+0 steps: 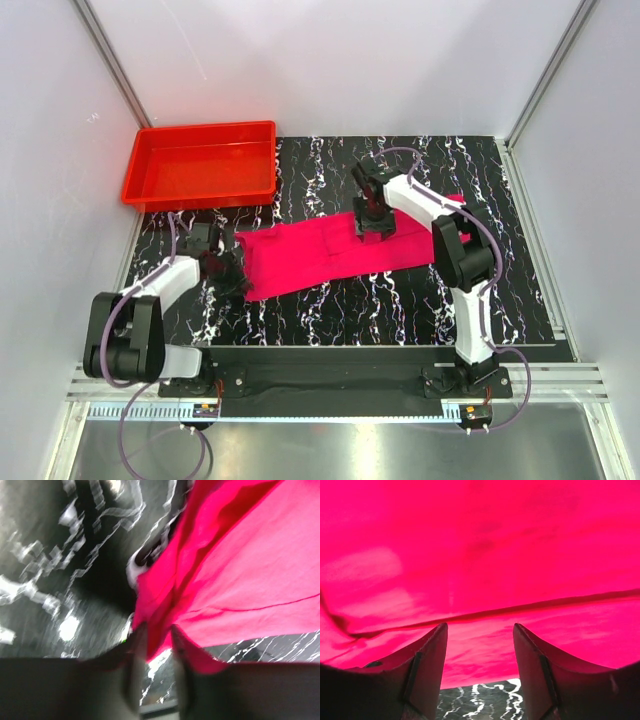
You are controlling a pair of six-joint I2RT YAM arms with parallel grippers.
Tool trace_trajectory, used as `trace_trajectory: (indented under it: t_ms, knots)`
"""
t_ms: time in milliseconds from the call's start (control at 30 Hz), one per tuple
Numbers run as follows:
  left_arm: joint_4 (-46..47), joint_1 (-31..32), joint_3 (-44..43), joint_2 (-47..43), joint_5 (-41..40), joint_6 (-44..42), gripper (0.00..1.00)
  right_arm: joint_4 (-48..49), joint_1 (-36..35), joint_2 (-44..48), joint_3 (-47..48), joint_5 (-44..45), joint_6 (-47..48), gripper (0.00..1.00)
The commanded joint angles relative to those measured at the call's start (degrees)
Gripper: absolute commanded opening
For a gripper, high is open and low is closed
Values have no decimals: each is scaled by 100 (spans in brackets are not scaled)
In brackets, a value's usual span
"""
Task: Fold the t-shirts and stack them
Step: Fold the tshirt
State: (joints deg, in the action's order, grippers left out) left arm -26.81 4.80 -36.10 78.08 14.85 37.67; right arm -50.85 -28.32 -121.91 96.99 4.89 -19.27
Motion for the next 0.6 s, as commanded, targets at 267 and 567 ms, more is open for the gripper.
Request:
trace_trajectory:
  t_ms: [267, 567]
  knots:
    - [-1029, 292, -1398, -690, -1134, -286, 59, -259, 748, 290, 188, 223, 388, 65]
    - [-993, 1118, -2805, 1057, -1344, 477, 59, -663, 1293, -245, 1128, 179, 643, 80]
